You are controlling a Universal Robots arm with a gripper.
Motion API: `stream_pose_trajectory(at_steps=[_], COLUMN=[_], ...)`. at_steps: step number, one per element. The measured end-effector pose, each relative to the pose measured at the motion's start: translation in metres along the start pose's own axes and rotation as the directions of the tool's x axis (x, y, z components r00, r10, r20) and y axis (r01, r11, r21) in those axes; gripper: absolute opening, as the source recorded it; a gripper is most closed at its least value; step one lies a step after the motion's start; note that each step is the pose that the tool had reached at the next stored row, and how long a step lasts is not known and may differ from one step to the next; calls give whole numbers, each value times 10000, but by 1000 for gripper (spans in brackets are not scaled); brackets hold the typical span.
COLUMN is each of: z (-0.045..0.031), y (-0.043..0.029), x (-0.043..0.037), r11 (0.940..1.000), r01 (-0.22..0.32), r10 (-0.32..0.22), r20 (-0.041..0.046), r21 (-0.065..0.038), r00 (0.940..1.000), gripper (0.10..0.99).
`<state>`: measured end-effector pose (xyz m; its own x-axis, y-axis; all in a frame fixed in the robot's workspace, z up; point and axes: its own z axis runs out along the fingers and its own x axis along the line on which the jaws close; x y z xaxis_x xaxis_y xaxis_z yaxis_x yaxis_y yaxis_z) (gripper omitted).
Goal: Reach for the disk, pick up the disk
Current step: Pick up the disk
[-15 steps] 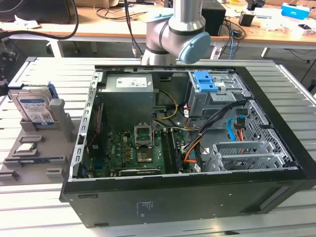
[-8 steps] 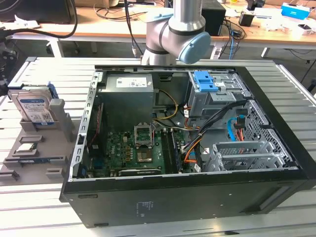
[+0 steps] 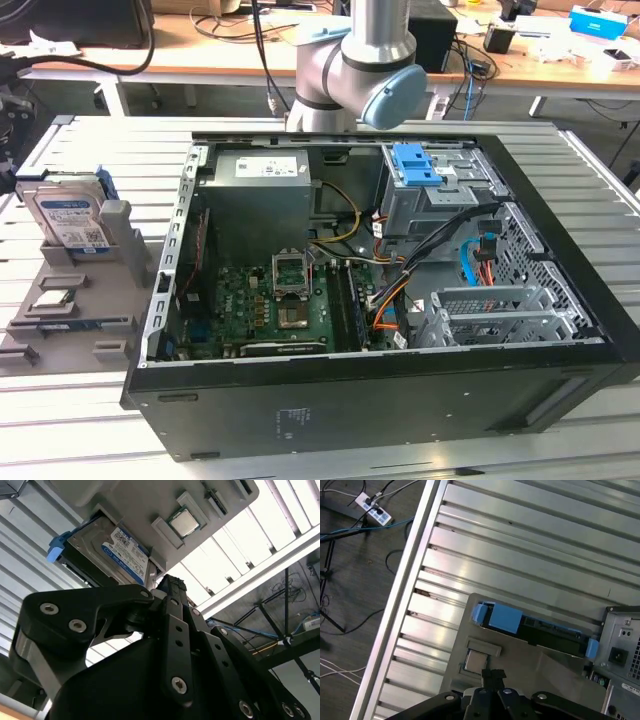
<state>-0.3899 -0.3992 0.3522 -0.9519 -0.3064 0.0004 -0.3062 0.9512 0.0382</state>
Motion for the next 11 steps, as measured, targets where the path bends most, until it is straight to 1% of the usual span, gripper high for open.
stream_pose_trajectory(at_steps=[6, 11], z=[0, 0], y=[0, 0], x=[0, 0], r11=[9993, 9974], r01=[361, 716], r10=[-361, -716], r20=[-14, -28], r21=[0, -1], r00=[9993, 9974], gripper=[106, 106])
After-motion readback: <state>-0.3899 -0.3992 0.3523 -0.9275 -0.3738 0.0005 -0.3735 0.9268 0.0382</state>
